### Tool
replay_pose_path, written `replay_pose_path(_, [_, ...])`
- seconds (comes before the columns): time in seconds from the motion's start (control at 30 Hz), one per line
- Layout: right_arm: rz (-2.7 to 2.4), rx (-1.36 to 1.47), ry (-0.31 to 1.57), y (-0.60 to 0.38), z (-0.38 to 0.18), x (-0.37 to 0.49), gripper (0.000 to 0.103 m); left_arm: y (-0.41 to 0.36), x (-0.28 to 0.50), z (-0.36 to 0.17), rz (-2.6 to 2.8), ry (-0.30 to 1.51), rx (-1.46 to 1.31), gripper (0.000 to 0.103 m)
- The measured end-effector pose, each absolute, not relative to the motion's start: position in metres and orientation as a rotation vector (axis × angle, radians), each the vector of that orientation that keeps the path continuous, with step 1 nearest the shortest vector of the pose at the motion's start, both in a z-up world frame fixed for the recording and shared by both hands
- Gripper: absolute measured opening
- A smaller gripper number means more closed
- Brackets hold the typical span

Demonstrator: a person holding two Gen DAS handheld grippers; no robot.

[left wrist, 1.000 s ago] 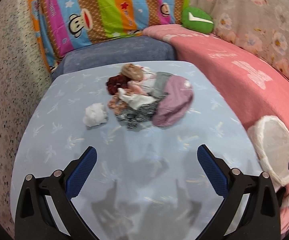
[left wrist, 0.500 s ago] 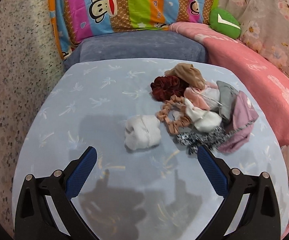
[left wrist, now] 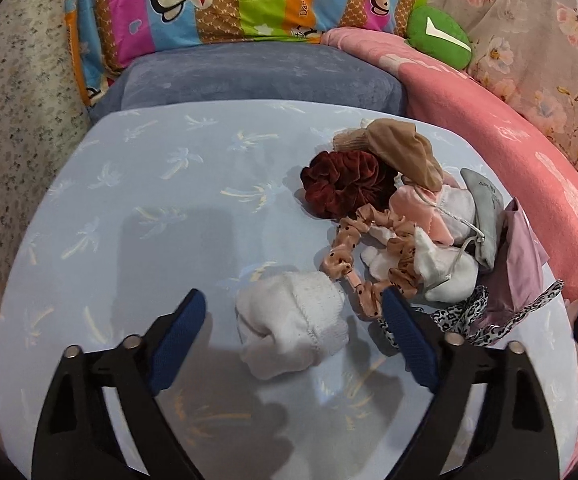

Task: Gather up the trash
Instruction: 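Grasp the white crumpled sock with the left gripper while the right gripper grasps the leopard-print strap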

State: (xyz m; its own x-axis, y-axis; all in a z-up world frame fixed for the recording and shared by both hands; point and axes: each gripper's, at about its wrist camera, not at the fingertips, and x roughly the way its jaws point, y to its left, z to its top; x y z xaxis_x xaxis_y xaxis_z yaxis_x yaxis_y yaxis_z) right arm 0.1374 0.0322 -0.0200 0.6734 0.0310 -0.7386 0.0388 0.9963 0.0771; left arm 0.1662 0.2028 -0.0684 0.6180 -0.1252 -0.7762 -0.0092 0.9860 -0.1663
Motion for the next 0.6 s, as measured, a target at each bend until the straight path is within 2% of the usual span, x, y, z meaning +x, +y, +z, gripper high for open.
replay_pose_path(0.07, [0.013, 0.092, 0.846, 0.041, -0.025, 0.145, 0.082, 0.206, 0.167, -0.073, -0.091, 0.924, -0.185, 0.068])
replay_pose_path(0.13, [0.032, 0.097, 0.867, 0.050, -0.033, 0.151, 0.071, 0.208, 0.166, -0.076, -0.104, 0.935, -0.202, 0.056])
replay_pose_path(0.17, [0.042, 0.101, 0.879, 0.052, -0.037, 0.154, 0.066, 0.209, 0.165, -0.077, -0.106, 0.936, -0.204, 0.053])
replay_pose_path(0.23, [0.064, 0.109, 0.909, 0.059, -0.046, 0.161, 0.045, 0.212, 0.162, -0.078, -0.120, 0.934, -0.212, 0.048])
replay_pose_path(0.27, [0.075, 0.114, 0.920, 0.061, -0.049, 0.162, 0.038, 0.213, 0.161, -0.077, -0.127, 0.932, -0.217, 0.046])
replay_pose_path(0.33, [0.095, 0.122, 0.938, 0.065, -0.056, 0.163, 0.013, 0.212, 0.157, -0.075, -0.137, 0.929, -0.221, 0.040])
replay_pose_path(0.37, [0.103, 0.126, 0.943, 0.066, -0.058, 0.163, 0.007, 0.212, 0.158, -0.073, -0.136, 0.929, -0.219, 0.038])
replay_pose_path(0.4, [0.109, 0.132, 0.945, 0.066, -0.059, 0.162, 0.003, 0.211, 0.157, -0.072, -0.135, 0.929, -0.214, 0.037])
replay_pose_path(0.6, [0.112, 0.125, 0.890, 0.065, -0.046, 0.144, 0.003, 0.200, 0.145, -0.062, -0.141, 0.922, -0.202, 0.036])
